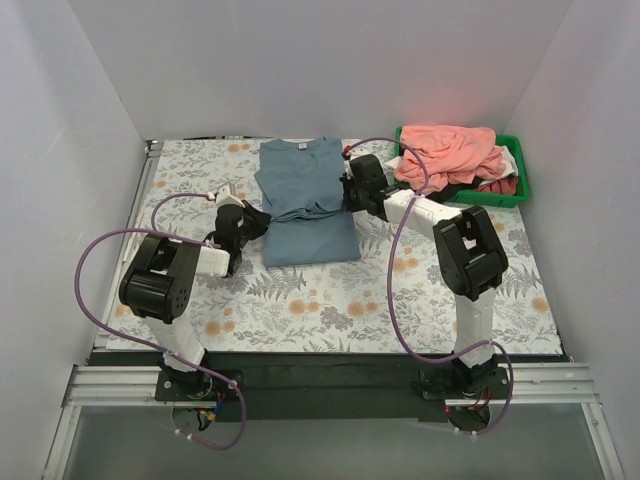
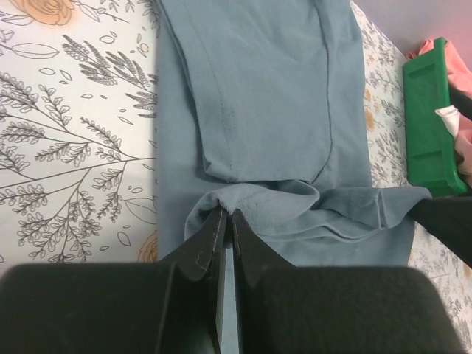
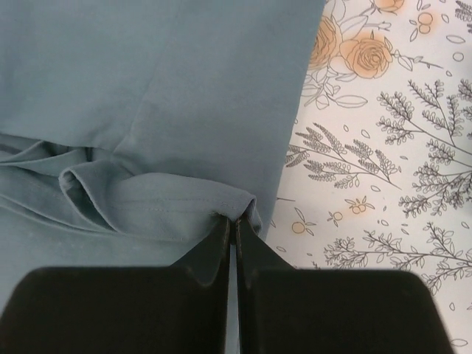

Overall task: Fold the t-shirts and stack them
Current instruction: Fold the tshirt

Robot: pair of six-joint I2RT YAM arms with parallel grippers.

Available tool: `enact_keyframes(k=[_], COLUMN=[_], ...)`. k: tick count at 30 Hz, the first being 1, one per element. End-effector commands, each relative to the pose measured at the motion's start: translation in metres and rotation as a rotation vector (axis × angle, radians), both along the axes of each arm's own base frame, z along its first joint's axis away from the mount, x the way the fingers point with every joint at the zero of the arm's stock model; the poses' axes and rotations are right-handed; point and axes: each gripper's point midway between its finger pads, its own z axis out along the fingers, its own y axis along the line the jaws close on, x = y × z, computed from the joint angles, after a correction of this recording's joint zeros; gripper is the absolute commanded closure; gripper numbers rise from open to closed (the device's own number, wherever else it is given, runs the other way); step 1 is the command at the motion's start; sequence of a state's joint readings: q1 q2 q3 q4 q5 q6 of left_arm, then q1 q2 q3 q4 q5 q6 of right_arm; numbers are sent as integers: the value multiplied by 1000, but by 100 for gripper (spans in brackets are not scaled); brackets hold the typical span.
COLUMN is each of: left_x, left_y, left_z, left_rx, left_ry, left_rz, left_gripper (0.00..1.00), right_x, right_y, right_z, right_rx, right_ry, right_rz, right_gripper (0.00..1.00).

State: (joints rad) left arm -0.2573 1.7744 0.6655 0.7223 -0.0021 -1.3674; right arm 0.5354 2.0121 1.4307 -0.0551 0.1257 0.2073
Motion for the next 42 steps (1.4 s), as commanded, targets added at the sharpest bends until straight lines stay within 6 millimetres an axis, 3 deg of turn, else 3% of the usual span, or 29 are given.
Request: enact_keyframes(k=[1,6,7,8,9,10,11,12,13,14,15,16,19,20,26,30,31,32,34,35,42], left_x=[11,19,21,21,23,24,24,24,23,21,20,16,2,-1,-28,-46,-53,-56,-65,-69,-93], left_y=[11,10,11,12,18,22,25,32,34,37,39,40,42,38,13,8,7,7,8,8,7], left_z=[23,15,16,15,23,30,37,43,61,64,68,69,57,55,35,25,20,20,17,15,-1], left_rx=[23,37,45,52,64,72,81,104,120,140,152,173,186,181,158,156,160,159,164,166,155], left_ry=[-47,-22,-22,-16,-30,-39,-53,-68,-109,-109,-115,-103,-61,-61,19,82,105,115,137,149,215], left_rz=[55,52,51,57,88,107,123,150,150,154,159,154,144,127,24,6,-5,-6,-9,-10,-23], left_gripper=[100,100,74,59,48,38,28,26,25,24,24,24,24,24,26,26,26,26,26,27,29], right_x=[21,28,28,30,30,30,29,28,27,24,20,17,4,-5,-33,-47,-52,-59,-67,-75,-113], right_y=[10,8,8,8,9,8,8,7,6,5,4,3,2,10,26,10,7,0,-9,-16,-25], right_z=[19,14,16,21,25,36,42,50,58,76,79,92,99,100,82,59,62,51,51,38,8], right_rx=[46,40,41,46,53,53,55,55,52,63,65,75,94,128,189,166,167,153,142,124,136], right_ry=[-61,-52,-51,-59,-64,-83,-94,-110,-128,-157,-162,-184,-182,-168,-85,-25,-27,-1,0,27,136], right_rz=[28,27,31,33,46,55,61,64,70,76,84,92,117,171,274,205,195,182,153,141,146], right_gripper=[99,99,90,80,70,52,45,35,29,29,28,28,29,29,32,33,33,33,33,33,33])
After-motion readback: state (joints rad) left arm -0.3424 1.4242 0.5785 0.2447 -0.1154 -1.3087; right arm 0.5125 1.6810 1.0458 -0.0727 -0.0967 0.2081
